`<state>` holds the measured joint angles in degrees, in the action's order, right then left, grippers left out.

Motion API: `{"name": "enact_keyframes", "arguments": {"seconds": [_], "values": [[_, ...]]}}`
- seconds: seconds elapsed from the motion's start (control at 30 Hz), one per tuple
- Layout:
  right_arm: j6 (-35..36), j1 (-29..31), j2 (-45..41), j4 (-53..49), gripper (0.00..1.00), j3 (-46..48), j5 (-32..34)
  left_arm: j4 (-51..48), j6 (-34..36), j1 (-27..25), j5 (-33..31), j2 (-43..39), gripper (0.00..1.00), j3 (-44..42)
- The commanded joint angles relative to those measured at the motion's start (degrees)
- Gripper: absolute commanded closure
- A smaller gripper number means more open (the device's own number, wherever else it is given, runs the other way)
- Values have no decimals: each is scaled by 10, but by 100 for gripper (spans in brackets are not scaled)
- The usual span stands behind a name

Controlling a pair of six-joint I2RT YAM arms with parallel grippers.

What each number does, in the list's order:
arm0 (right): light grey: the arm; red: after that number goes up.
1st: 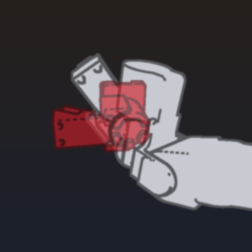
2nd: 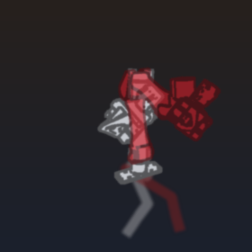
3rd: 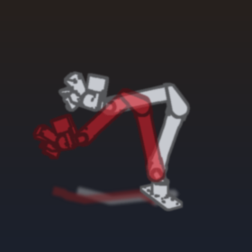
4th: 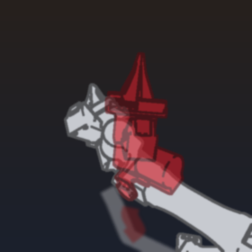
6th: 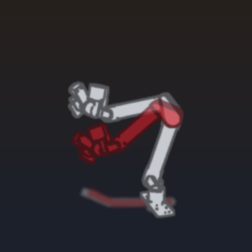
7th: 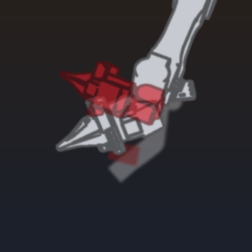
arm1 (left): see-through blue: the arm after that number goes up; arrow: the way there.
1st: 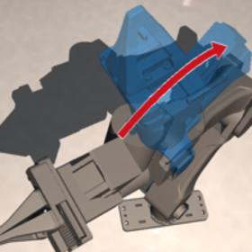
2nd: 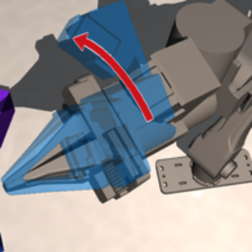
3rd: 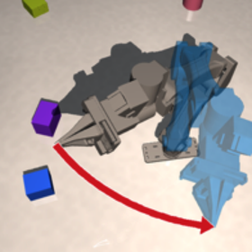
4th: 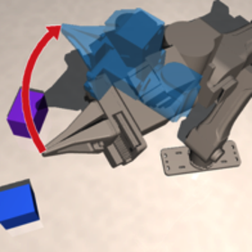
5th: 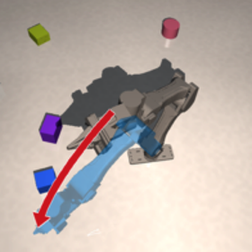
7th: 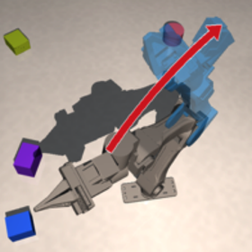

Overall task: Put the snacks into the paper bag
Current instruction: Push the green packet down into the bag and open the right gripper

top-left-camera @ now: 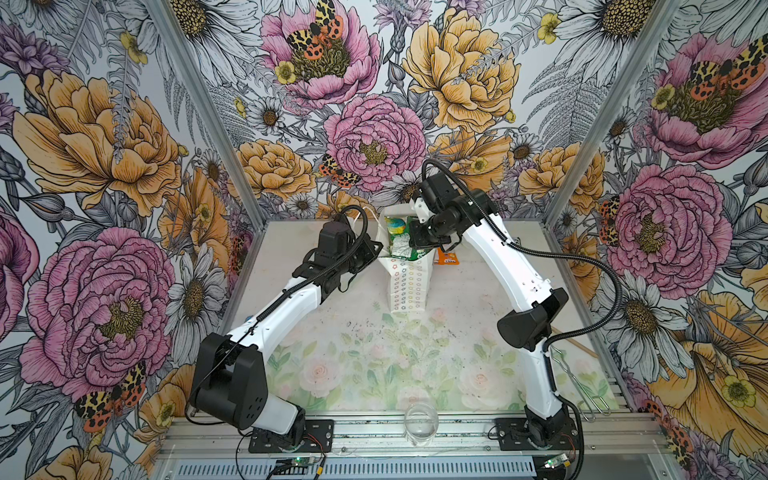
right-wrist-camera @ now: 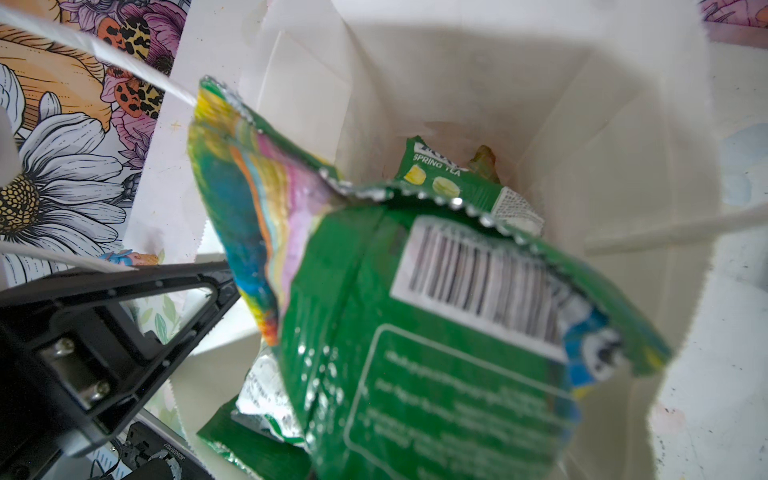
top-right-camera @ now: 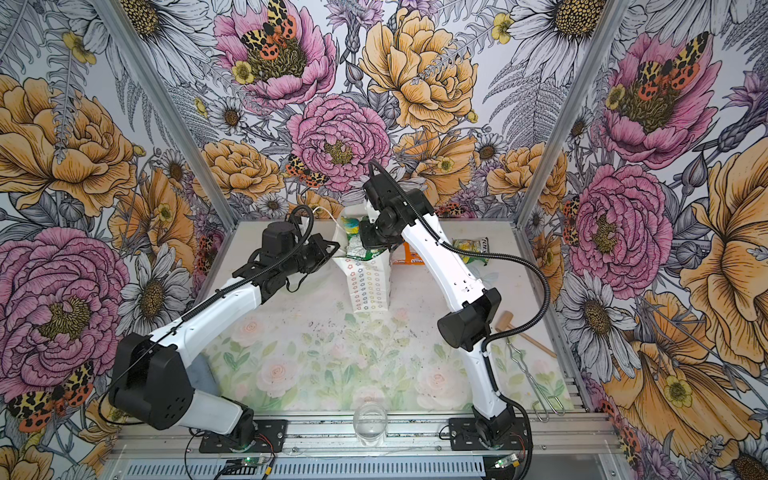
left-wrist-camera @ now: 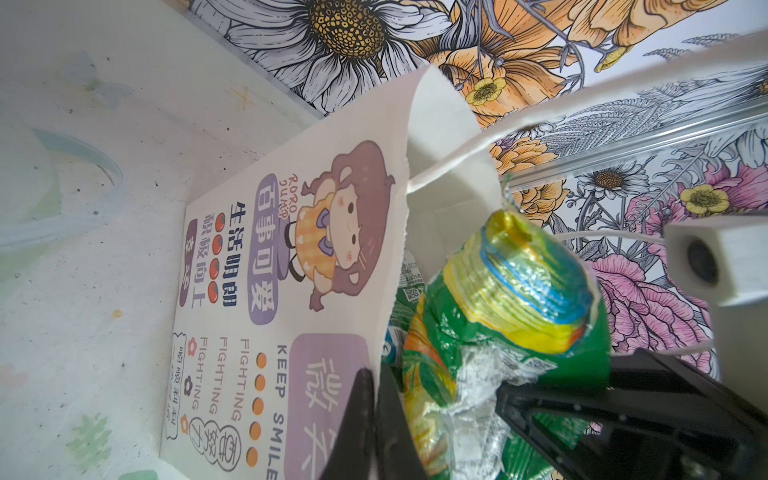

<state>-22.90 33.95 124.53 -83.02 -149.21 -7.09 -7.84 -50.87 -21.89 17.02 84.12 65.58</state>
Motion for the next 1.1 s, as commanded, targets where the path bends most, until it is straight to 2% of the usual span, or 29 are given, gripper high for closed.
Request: {"name": "enact_keyframes", "arguments": {"seconds": [0.0, 0.17, 0.43, 0.57, 1.07], "values": [[-7, 7, -22, -5, 95, -12, 8, 15, 0, -4, -1, -16, 100, 1], [-7, 8, -24, -5, 88, -12, 11, 15, 0, -4, -1, -16, 100, 1], [-11, 9, -34, -5, 63, -12, 20, 16, 0, -4, -1, -17, 100, -1], [-11, 10, -39, -4, 55, -12, 21, 16, 0, -3, -1, -18, 100, 0], [-5, 9, -53, 4, 48, -15, 19, 15, 0, -4, -1, -22, 100, -2]]}}
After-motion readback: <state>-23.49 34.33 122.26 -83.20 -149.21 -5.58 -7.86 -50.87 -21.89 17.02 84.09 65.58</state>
